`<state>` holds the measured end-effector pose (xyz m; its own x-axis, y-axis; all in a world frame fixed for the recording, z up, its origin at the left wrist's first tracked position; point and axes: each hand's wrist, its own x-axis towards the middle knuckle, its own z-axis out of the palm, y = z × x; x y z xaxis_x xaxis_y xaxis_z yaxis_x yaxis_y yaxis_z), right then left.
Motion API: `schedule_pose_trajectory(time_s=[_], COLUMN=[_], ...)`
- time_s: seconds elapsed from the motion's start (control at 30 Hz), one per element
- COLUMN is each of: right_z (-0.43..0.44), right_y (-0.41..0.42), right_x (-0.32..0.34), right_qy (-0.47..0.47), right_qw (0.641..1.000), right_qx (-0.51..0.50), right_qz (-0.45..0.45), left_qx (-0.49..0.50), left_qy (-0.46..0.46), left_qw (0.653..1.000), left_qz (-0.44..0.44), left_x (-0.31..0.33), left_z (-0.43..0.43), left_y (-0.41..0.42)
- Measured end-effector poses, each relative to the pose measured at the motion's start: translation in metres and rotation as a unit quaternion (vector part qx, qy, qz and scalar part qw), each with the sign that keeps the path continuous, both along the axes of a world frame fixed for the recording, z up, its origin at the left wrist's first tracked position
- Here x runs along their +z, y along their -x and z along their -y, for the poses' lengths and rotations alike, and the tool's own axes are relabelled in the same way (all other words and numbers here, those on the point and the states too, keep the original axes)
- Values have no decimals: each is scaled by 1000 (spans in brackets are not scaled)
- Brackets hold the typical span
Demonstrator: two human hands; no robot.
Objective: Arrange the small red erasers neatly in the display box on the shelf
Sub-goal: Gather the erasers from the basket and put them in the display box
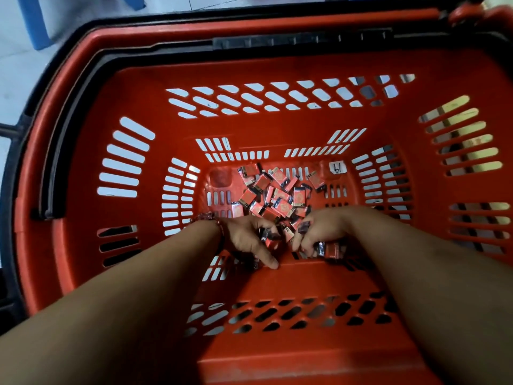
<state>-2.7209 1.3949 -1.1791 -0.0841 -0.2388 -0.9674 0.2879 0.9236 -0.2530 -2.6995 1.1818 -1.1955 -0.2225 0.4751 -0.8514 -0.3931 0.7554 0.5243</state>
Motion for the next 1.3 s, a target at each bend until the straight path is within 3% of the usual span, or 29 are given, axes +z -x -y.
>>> schedule_pose_trajectory(time_s=[0.17, 0.33, 0.43, 0.6, 0.8, 1.13, 1.3], right_z=[-6, -12, -8, 15, 29, 32, 26], right_y=[2, -5, -2, -4, -12, -14, -10], right_x=[1, -4, -6, -4, -4, -4, -6], right_qy=[-42, -89, -117, -122, -130, -137, -125], right_qw=[997, 986, 970, 972, 967, 968, 973], right_qx=[-57, -91, -96, -61, -45, 13, 9], right_qz=[9, -110, -192, -190, -214, -209, -192], left_qx=[-24, 11, 78, 22, -12, -66, -48], left_qy=[4, 6, 17, 95, 123, 76, 75], left_qw=[1000, 999, 989, 952, 957, 954, 956], left_qz=[5, -45, -128, -289, -261, -284, -280], left_x=[7, 4, -2, -14, -23, -27, -30], left_z=[1, 0, -1, -8, -22, -20, -17], left_y=[3, -1, -4, -7, -11, -15, -14])
